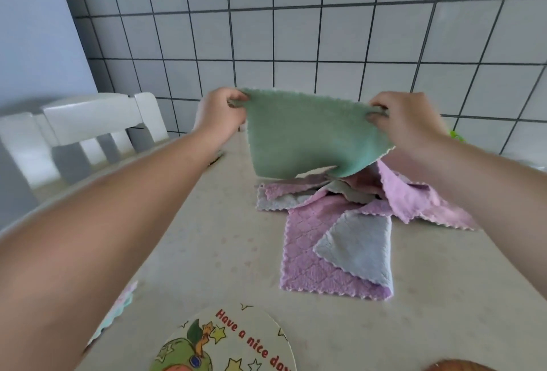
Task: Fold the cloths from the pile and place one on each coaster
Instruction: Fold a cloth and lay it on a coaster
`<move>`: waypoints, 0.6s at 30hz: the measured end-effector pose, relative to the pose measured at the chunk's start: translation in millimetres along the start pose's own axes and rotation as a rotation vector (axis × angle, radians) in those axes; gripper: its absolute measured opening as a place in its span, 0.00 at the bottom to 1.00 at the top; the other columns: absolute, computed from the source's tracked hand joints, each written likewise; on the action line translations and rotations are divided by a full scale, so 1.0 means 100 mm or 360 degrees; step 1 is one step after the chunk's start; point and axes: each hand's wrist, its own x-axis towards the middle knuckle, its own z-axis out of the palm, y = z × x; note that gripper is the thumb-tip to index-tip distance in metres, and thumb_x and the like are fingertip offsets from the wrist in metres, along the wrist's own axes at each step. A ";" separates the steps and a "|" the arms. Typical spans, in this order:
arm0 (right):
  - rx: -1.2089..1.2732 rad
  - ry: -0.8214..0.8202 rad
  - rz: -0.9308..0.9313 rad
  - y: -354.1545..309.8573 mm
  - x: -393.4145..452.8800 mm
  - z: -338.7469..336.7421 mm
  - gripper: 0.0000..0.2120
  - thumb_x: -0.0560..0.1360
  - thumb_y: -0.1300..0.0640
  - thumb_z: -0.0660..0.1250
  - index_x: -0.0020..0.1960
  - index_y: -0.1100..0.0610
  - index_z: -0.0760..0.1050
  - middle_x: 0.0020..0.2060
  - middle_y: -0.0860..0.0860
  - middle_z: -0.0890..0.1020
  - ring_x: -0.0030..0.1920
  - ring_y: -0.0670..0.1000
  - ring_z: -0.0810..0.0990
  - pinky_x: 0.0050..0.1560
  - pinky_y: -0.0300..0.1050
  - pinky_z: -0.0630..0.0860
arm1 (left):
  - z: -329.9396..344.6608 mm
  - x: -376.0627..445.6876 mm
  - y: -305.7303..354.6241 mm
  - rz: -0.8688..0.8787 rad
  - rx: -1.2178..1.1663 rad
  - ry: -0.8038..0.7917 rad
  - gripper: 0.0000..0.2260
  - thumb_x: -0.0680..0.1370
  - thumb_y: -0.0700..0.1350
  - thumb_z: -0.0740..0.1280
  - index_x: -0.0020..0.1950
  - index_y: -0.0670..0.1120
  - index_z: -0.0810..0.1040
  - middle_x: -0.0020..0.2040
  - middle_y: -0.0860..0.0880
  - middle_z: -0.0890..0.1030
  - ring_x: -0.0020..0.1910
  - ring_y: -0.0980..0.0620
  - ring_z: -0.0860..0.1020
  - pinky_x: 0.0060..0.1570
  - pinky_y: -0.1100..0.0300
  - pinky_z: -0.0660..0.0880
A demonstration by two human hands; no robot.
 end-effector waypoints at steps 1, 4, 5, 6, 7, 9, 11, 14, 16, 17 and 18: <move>0.0066 0.0055 0.0037 -0.03 0.06 -0.03 0.09 0.74 0.56 0.65 0.54 0.53 0.78 0.49 0.57 0.82 0.51 0.60 0.78 0.51 0.50 0.74 | -0.03 0.02 0.04 -0.0132 -0.0286 0.0004 0.09 0.72 0.36 0.66 0.50 0.45 0.80 0.42 0.50 0.80 0.46 0.47 0.81 0.49 0.57 0.79; 0.0397 0.0244 0.0258 -0.15 0.19 -0.10 0.11 0.74 0.56 0.66 0.55 0.55 0.80 0.47 0.53 0.82 0.47 0.55 0.77 0.46 0.44 0.71 | -0.14 0.08 0.16 -0.0303 -0.0791 0.0131 0.03 0.74 0.37 0.68 0.44 0.44 0.75 0.43 0.48 0.77 0.47 0.49 0.80 0.44 0.62 0.80; 0.0541 0.0294 0.0338 -0.21 0.21 -0.13 0.11 0.74 0.56 0.67 0.54 0.55 0.80 0.45 0.51 0.81 0.46 0.54 0.77 0.45 0.43 0.71 | -0.18 0.11 0.18 -0.0313 -0.0823 0.0198 0.05 0.74 0.40 0.69 0.44 0.45 0.73 0.44 0.48 0.76 0.45 0.50 0.79 0.44 0.62 0.80; 0.0707 0.0335 0.0421 -0.26 0.23 -0.16 0.10 0.73 0.55 0.67 0.53 0.56 0.80 0.43 0.51 0.80 0.46 0.55 0.78 0.46 0.45 0.74 | -0.24 0.12 0.20 -0.0317 -0.0822 0.0263 0.08 0.74 0.42 0.70 0.46 0.46 0.72 0.45 0.49 0.76 0.44 0.51 0.79 0.44 0.61 0.80; 0.0891 0.0362 0.0506 -0.31 0.23 -0.19 0.10 0.73 0.55 0.68 0.53 0.55 0.80 0.43 0.51 0.80 0.46 0.56 0.80 0.47 0.48 0.78 | -0.30 0.15 0.19 -0.0314 -0.0812 0.0311 0.10 0.73 0.45 0.71 0.50 0.48 0.71 0.46 0.51 0.76 0.42 0.53 0.78 0.44 0.61 0.79; 0.1196 0.0365 0.0657 -0.40 0.20 -0.26 0.09 0.73 0.53 0.69 0.51 0.55 0.79 0.43 0.50 0.80 0.44 0.56 0.81 0.49 0.52 0.81 | -0.46 0.17 0.18 -0.0291 -0.0819 0.0305 0.11 0.73 0.49 0.71 0.52 0.49 0.74 0.46 0.51 0.79 0.39 0.54 0.77 0.44 0.61 0.78; 0.1361 0.0322 0.0736 -0.47 0.17 -0.32 0.05 0.72 0.51 0.71 0.43 0.51 0.77 0.41 0.49 0.79 0.43 0.54 0.80 0.49 0.52 0.81 | -0.65 0.15 0.18 -0.0255 -0.0876 0.0249 0.09 0.73 0.50 0.71 0.49 0.48 0.80 0.44 0.46 0.80 0.39 0.50 0.77 0.49 0.53 0.79; 0.1627 0.0251 0.0743 -0.55 0.07 -0.37 0.07 0.70 0.51 0.73 0.43 0.51 0.76 0.42 0.51 0.80 0.43 0.53 0.81 0.46 0.50 0.82 | -0.93 0.03 0.23 -0.0210 -0.0982 0.0223 0.03 0.74 0.46 0.70 0.44 0.48 0.80 0.39 0.46 0.78 0.39 0.47 0.75 0.48 0.51 0.76; 0.1787 0.0180 0.0740 -0.63 -0.07 -0.40 0.09 0.71 0.52 0.72 0.49 0.53 0.76 0.44 0.52 0.81 0.36 0.47 0.81 0.36 0.41 0.80 | -1.07 -0.11 0.25 -0.0200 -0.1017 0.0204 0.02 0.75 0.44 0.69 0.43 0.47 0.79 0.38 0.48 0.79 0.37 0.51 0.77 0.47 0.55 0.77; 0.1861 0.0130 0.0742 -0.67 -0.16 -0.42 0.10 0.71 0.53 0.72 0.50 0.54 0.76 0.42 0.51 0.80 0.31 0.44 0.81 0.32 0.37 0.78 | -1.15 -0.21 0.26 -0.0193 -0.1018 0.0190 0.03 0.76 0.43 0.68 0.42 0.47 0.78 0.39 0.48 0.79 0.38 0.51 0.78 0.48 0.56 0.78; 0.1942 0.0055 0.0745 -0.71 -0.27 -0.44 0.10 0.71 0.53 0.71 0.50 0.55 0.76 0.40 0.51 0.80 0.30 0.43 0.81 0.33 0.37 0.78 | -1.23 -0.34 0.25 -0.0188 -0.1000 0.0163 0.03 0.76 0.42 0.67 0.42 0.47 0.78 0.40 0.48 0.80 0.40 0.51 0.79 0.47 0.56 0.79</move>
